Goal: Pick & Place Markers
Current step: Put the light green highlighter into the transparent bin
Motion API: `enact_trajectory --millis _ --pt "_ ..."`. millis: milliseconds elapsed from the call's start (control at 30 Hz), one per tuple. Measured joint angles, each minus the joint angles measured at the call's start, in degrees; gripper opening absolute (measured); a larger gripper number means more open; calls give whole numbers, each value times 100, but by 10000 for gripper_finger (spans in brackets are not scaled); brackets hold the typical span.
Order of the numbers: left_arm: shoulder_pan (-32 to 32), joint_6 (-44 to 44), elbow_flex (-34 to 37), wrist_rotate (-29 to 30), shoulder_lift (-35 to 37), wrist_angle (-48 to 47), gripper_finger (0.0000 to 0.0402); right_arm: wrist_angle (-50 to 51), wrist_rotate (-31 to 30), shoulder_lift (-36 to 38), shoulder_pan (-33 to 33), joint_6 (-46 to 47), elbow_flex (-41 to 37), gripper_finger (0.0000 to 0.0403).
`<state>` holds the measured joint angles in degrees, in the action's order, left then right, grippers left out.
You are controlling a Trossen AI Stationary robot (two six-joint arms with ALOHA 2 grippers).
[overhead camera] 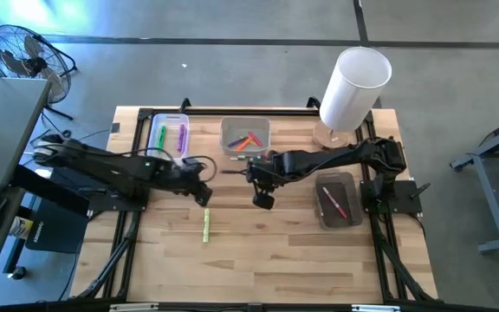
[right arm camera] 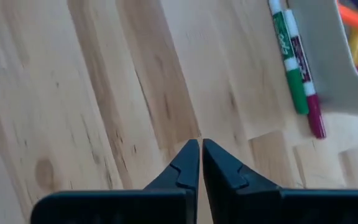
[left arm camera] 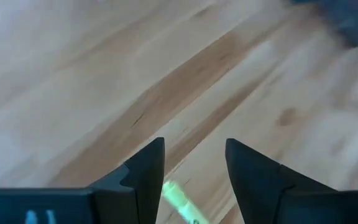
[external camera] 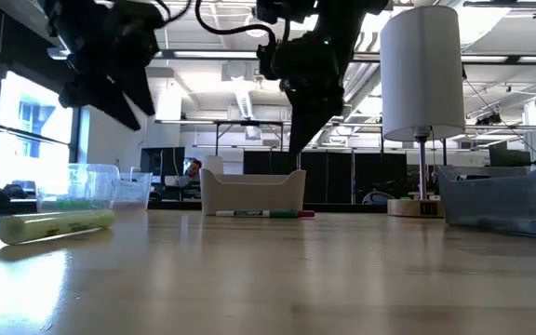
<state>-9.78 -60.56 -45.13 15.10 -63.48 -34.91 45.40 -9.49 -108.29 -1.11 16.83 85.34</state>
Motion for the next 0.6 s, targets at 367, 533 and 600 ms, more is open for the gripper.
enact_trajectory --millis 367,533,600 --pt "-408 -2793 -778 -1030 -1659 -1502 168 272 410 4 155 -791 2 2" --pt "-767 -3501 -778 -1122 -2002 -1188 168 336 556 4 147 -1045 2 4" --pt "-848 -3718 -778 -1180 -2116 -1225 168 332 687 4 147 -1089 2 4"
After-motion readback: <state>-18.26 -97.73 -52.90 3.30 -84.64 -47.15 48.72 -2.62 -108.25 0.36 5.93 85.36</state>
